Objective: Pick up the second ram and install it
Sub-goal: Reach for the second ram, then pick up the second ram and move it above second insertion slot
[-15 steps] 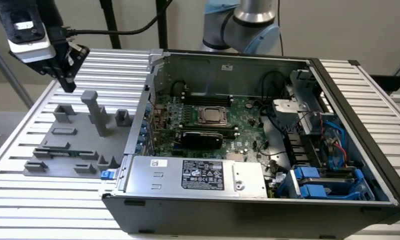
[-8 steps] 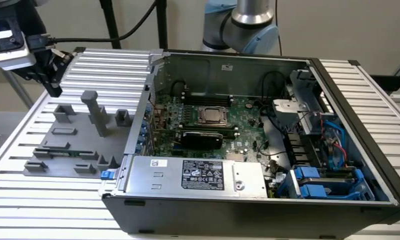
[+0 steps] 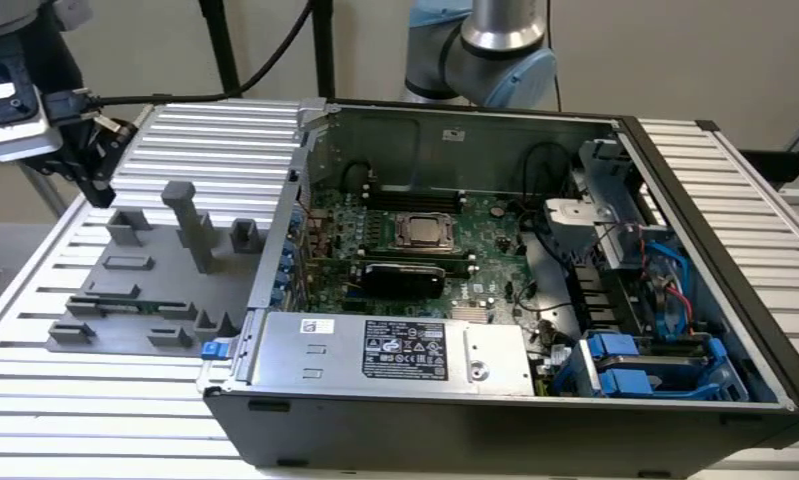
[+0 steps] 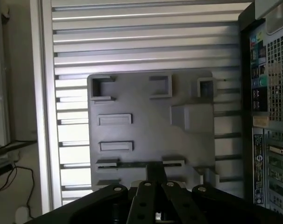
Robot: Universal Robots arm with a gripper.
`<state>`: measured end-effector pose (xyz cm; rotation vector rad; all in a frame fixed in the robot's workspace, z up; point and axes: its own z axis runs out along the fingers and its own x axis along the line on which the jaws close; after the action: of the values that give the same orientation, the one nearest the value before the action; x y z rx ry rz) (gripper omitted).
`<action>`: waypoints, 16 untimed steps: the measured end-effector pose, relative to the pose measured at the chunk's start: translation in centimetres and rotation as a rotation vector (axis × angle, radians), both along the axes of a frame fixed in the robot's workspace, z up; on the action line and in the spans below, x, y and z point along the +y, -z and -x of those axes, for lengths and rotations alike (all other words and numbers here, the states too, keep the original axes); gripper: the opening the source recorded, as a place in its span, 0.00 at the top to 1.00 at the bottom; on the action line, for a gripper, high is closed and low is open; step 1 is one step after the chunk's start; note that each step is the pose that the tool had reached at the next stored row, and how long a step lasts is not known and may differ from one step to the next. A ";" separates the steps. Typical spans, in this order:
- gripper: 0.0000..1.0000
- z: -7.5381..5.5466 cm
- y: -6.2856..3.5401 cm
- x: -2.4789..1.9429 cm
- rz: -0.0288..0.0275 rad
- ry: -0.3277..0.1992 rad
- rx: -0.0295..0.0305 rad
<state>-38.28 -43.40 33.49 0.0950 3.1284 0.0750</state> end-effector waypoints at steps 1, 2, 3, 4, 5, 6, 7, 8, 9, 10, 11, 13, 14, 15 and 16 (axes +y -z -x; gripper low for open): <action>1.00 0.0 0.13 -0.14 0.0001 -0.002 0.0023; 1.00 0.0 0.26 -0.28 0.0001 -0.004 0.0044; 1.00 0.1 0.39 -0.41 0.0001 -0.005 0.0061; 1.00 0.1 0.47 -0.53 0.0001 -0.006 0.0079; 1.00 0.2 0.54 -0.60 0.0001 -0.006 0.0085; 1.00 0.2 0.58 -0.63 0.0003 -0.007 0.0086; 1.00 0.2 0.58 -0.64 0.0007 -0.007 0.0086; 1.00 0.2 0.58 -0.64 0.0007 -0.007 0.0086; 1.00 0.2 0.58 -0.63 0.0008 -0.007 0.0087; 1.00 0.2 0.58 -0.64 0.0008 -0.007 0.0086; 1.00 0.2 0.58 -0.64 0.0008 -0.007 0.0086; 1.00 0.2 0.58 -0.64 0.0008 -0.007 0.0086; 1.00 0.2 0.58 -0.64 0.0008 -0.007 0.0086; 1.00 0.2 0.58 -0.64 0.0008 -0.007 0.0086; 1.00 0.2 0.58 -0.64 0.0008 -0.007 0.0086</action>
<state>-38.52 -44.04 32.91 0.0839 3.1375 0.0736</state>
